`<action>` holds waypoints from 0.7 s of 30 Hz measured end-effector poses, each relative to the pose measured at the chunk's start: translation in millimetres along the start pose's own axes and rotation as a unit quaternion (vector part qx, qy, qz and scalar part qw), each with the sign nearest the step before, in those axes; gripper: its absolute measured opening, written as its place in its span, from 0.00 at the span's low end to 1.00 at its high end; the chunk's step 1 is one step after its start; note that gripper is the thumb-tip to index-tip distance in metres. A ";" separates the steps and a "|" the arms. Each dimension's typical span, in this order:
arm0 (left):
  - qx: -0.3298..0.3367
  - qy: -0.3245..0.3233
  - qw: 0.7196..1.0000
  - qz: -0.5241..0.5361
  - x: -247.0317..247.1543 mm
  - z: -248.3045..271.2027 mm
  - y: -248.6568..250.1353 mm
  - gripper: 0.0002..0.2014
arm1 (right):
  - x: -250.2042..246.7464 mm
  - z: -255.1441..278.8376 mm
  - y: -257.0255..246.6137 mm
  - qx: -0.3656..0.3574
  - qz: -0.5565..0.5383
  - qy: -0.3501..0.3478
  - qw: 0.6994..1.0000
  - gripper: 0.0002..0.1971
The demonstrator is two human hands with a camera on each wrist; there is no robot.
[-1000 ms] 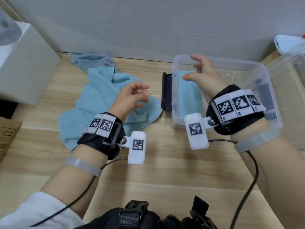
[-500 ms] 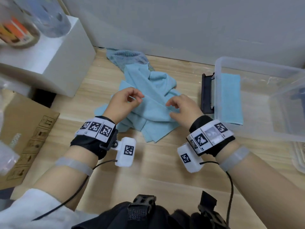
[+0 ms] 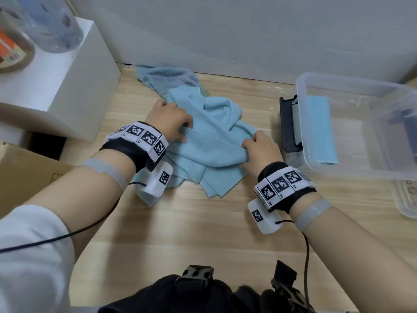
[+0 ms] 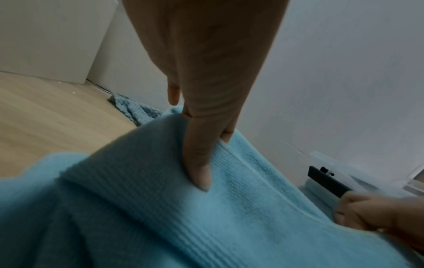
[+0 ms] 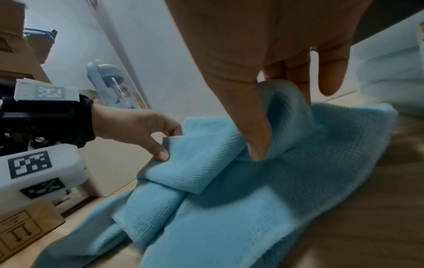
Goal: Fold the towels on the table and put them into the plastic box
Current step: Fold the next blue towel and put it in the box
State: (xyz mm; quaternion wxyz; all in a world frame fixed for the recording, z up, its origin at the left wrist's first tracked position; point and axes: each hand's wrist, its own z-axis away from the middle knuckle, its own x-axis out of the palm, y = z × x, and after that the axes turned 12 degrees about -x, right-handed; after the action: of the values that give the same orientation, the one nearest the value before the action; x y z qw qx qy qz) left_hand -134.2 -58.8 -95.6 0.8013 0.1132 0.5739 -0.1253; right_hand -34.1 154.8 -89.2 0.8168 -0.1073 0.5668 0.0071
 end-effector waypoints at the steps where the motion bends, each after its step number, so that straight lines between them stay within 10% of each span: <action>1: -0.002 0.004 1.000 -0.007 -1.8 0.5 -1.4 0.16 | -1.3 1.2 -0.4 0.001 0.004 0.002 1.000 0.15; 10: -0.097 0.018 0.995 0.003 -10.1 37.7 -26.4 0.10 | -39.7 27.2 -6.5 -0.023 -0.145 0.136 0.980 0.09; 21: -0.135 0.272 0.914 0.269 -84.6 104.6 -3.2 0.08 | -159.4 101.0 -1.6 -0.106 -0.366 0.442 0.812 0.14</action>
State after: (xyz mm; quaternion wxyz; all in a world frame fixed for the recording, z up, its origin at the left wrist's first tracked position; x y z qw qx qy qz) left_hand -68.2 -89.8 17.5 0.6250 0.1835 0.7294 0.2092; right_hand 2.5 189.2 92.7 0.4042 -0.3842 0.7812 -0.2807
